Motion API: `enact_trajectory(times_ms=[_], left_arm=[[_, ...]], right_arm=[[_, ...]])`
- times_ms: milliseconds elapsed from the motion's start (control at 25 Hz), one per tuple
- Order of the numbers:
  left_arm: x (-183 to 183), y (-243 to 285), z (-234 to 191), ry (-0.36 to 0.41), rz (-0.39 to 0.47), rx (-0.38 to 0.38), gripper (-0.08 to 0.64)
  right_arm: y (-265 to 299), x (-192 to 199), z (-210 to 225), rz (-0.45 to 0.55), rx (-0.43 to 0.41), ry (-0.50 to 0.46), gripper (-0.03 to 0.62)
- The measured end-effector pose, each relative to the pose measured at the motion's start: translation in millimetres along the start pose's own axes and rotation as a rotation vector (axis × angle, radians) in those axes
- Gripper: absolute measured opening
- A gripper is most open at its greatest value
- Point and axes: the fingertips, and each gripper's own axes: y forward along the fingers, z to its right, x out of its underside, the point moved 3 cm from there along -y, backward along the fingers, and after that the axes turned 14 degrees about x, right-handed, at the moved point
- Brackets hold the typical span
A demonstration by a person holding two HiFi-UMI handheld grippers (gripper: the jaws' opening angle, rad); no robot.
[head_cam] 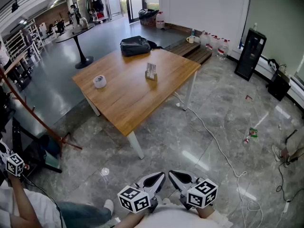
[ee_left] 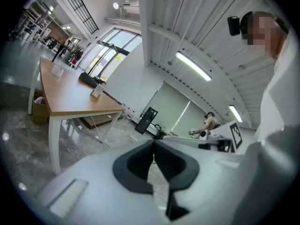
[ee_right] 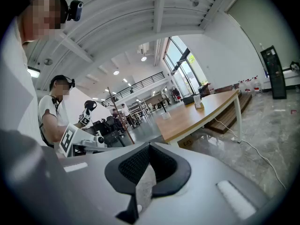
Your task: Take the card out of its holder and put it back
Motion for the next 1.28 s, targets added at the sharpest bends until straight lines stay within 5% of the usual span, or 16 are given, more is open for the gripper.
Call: enact_trajectory(times_ms=[440,1000,1280], left_arm=[[-10.9,37.5,-48.7,-0.026,-0.04,-0.001,0.008],[-165.2,84.5,-221.0,0.003,-0.057,0.045,0.008],[-198.1,105.3,-281.0,-0.064,-0.083,0.094,0.008]], right_arm=[[44.5,-10.9,40.4,-0.041,0.022,0.014,-0.002],[230.4,-129.1,91.1,0.004,0.082,0.017,0.0],[290.5,-154.2,113.7,-0.02,0.134,0.056,0.0]])
